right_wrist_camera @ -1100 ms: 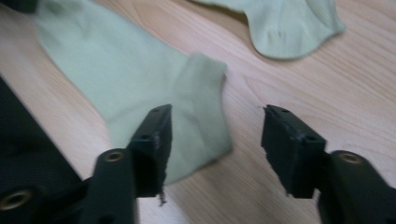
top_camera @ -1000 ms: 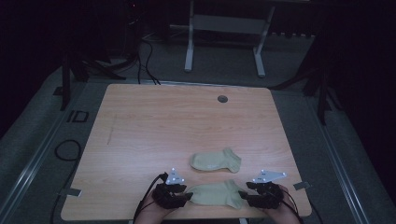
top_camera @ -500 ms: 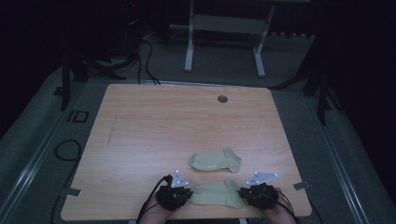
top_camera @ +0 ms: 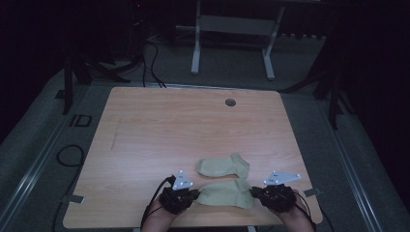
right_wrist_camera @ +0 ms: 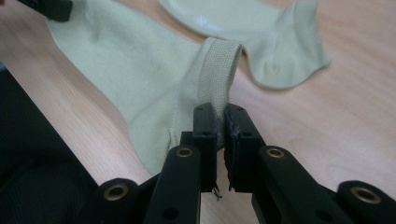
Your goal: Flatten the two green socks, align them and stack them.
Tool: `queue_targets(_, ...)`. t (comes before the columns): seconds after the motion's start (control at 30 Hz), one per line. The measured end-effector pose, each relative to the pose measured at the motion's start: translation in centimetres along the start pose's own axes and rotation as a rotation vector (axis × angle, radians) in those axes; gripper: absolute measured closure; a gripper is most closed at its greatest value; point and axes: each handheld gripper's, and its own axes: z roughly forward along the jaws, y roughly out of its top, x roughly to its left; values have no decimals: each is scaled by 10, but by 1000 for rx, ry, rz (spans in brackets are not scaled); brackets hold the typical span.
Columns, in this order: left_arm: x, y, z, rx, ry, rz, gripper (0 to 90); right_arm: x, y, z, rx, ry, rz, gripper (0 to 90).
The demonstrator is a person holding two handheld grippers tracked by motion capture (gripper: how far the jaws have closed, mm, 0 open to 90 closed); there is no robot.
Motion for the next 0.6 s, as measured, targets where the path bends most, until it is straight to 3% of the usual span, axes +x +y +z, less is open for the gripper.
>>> queue_targets(0.27, 5, 27, -12, -21, 26, 23, 871, -8, 27, -11, -19, -28, -33, 837)
queue_targets(0.43, 11, 45, -19, -28, 47, 49, 870, -22, 46, -15, -37, -34, -17, 837)
queue_targets(0.6, 18, 59, -20, -35, 60, 48, 871, -32, 66, -20, -44, -40, -23, 837)
